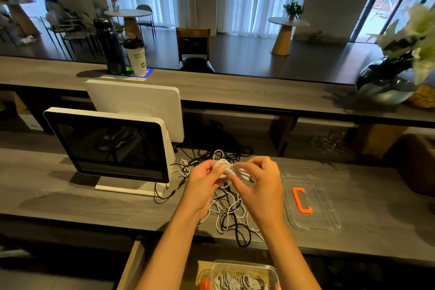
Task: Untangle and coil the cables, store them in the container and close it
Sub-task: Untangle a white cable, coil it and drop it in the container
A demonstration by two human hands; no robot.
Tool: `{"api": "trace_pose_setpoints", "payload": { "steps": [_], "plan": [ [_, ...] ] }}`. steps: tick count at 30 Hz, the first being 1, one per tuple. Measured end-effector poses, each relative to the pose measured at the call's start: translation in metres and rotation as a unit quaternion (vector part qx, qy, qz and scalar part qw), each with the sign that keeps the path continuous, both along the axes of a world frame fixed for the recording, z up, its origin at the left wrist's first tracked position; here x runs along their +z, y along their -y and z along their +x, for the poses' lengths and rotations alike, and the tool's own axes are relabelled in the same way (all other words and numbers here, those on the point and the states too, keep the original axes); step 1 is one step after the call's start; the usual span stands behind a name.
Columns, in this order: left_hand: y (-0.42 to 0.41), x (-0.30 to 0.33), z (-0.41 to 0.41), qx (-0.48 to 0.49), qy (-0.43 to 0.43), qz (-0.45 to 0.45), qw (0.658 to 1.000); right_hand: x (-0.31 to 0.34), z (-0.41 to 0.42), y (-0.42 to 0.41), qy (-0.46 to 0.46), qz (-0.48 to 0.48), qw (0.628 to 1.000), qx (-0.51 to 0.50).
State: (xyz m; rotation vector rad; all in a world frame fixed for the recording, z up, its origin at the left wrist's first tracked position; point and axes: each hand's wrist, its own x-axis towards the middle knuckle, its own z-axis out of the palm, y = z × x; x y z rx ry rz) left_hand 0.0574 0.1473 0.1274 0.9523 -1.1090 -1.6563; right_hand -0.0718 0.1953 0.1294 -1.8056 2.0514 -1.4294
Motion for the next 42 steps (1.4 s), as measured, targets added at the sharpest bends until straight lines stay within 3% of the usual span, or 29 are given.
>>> {"api": "trace_pose_setpoints", "payload": {
  "steps": [3,6,9,12,16,20,27,33,38,42],
  "plan": [
    [0.004,0.001,0.007,-0.053,0.048,-0.05,0.996,0.012,-0.008,-0.003,0.075,0.105,0.987,0.101],
    [0.007,0.003,0.01,-0.075,0.089,-0.068,0.991,0.019,-0.012,-0.003,0.226,0.186,0.933,0.211],
    [0.007,0.004,0.013,-0.079,0.127,-0.066,0.987,0.021,-0.008,-0.006,0.315,0.191,0.906,0.207],
    [0.008,0.004,0.018,-0.125,0.102,-0.026,0.987,0.02,-0.007,-0.007,0.373,0.186,0.891,0.178],
    [0.007,0.004,0.019,-0.13,0.04,0.028,0.99,0.017,-0.006,-0.007,0.377,0.185,0.89,0.18],
    [0.007,0.005,0.014,-0.107,0.035,0.038,0.993,0.017,-0.008,-0.007,0.369,0.198,0.885,0.205],
    [0.006,0.003,0.004,-0.023,0.144,-0.082,0.986,0.021,-0.013,-0.011,0.406,0.189,0.863,0.234],
    [0.005,0.008,0.005,-0.036,0.225,-0.169,0.959,0.017,-0.01,-0.006,0.461,0.169,0.856,0.162],
    [0.003,0.012,0.01,-0.068,0.081,-0.022,0.994,0.011,-0.006,0.001,0.487,0.167,0.847,0.135],
    [0.005,0.005,0.009,-0.052,0.088,-0.013,0.995,-0.002,-0.001,0.008,0.498,0.168,0.842,0.123]
  ]
}}
